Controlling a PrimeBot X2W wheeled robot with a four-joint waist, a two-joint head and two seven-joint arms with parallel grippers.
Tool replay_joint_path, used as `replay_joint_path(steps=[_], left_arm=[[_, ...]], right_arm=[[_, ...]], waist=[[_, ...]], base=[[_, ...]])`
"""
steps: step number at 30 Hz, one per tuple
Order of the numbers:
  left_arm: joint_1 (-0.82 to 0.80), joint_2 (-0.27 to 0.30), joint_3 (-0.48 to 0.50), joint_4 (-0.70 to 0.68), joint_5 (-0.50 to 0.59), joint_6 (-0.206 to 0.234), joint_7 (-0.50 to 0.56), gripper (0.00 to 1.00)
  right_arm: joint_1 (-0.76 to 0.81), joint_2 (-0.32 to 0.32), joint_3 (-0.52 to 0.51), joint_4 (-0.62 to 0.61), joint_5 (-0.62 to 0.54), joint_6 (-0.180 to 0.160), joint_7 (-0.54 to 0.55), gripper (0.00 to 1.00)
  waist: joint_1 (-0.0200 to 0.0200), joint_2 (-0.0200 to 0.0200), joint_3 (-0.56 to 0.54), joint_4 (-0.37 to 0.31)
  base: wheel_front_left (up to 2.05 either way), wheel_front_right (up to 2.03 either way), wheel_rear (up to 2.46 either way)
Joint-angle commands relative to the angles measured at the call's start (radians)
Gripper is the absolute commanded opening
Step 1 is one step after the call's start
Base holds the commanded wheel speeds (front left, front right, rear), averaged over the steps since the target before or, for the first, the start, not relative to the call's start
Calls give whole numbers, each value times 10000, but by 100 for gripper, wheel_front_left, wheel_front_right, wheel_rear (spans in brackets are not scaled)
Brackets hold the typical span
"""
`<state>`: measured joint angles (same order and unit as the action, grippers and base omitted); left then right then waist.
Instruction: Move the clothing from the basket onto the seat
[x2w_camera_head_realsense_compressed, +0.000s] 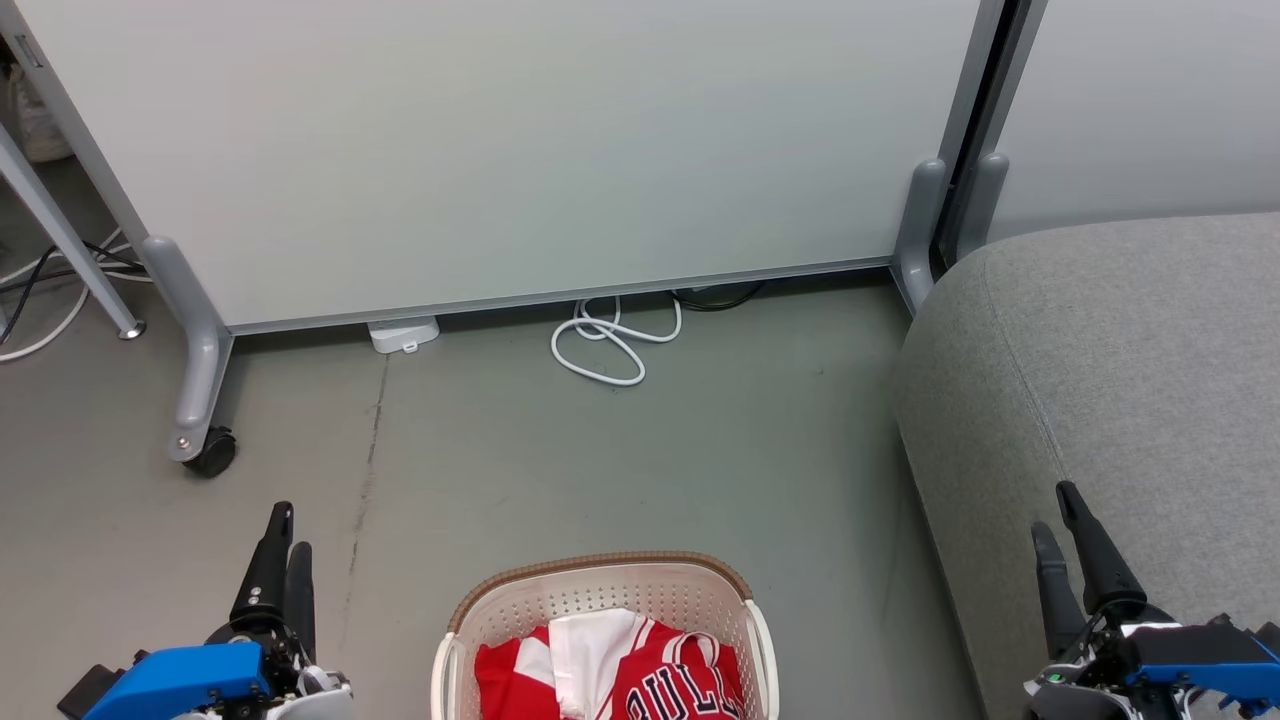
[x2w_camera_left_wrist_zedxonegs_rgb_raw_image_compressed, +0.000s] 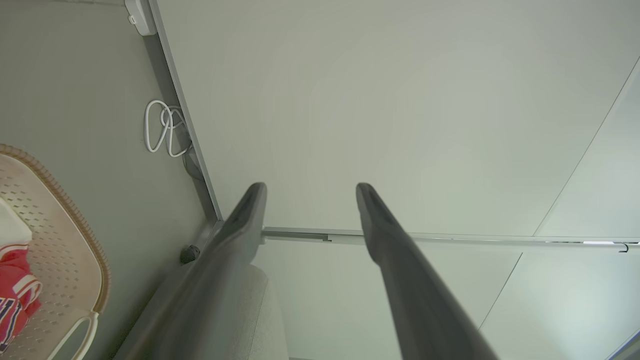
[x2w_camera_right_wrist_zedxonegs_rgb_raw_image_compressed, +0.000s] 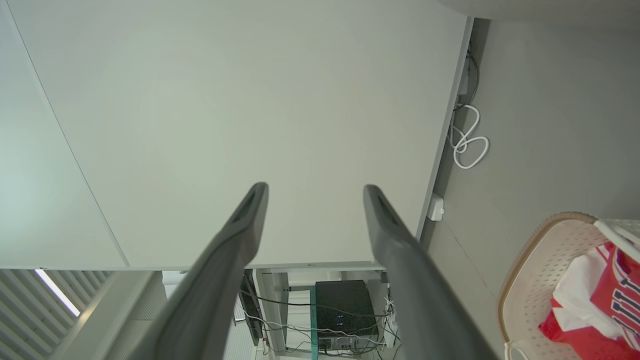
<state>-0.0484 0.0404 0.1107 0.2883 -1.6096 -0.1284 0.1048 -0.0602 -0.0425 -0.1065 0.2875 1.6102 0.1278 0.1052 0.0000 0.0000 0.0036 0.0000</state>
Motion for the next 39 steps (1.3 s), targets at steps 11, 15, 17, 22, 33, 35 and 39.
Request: replay_joint_path(steps=[11,15,17,22,33,35,39], left_arm=[[-219,65,-75,-594,827,-4,-582,100],[-222,69,-80,-730,1346,-6,-763,100],[-224,71,-83,-800,1613,-6,-850,100],[-236,76,-149,-1013,2569,-8,-1061,100],[-203,86,-536,-1502,4926,191,-1486,100],[-193,87,-625,-1574,5396,223,-1558,100],[-175,90,-822,-1696,6275,325,-1701,100]], right_arm=[[-195,-32,262,-444,-843,16,-583,100],[-205,-36,326,-535,-1494,17,-763,100],[-207,-38,353,-583,-1775,18,-853,100],[-224,-43,440,-729,-2536,19,-1062,100],[-258,-53,709,-1136,-4387,23,-1488,100],[-260,-55,779,-1205,-4739,24,-1559,100],[-256,-58,935,-1313,-5464,25,-1701,100]], waist=[[0,0,23,8],[0,0,30,15],[0,0,34,19],[0,0,47,28],[0,0,67,60],[0,0,66,68],[0,0,63,87]], base=[[0,0,0],[0,0,0],[0,0,0],[0,0,0],[0,0,0],[0,0,0],[0,0,0]])
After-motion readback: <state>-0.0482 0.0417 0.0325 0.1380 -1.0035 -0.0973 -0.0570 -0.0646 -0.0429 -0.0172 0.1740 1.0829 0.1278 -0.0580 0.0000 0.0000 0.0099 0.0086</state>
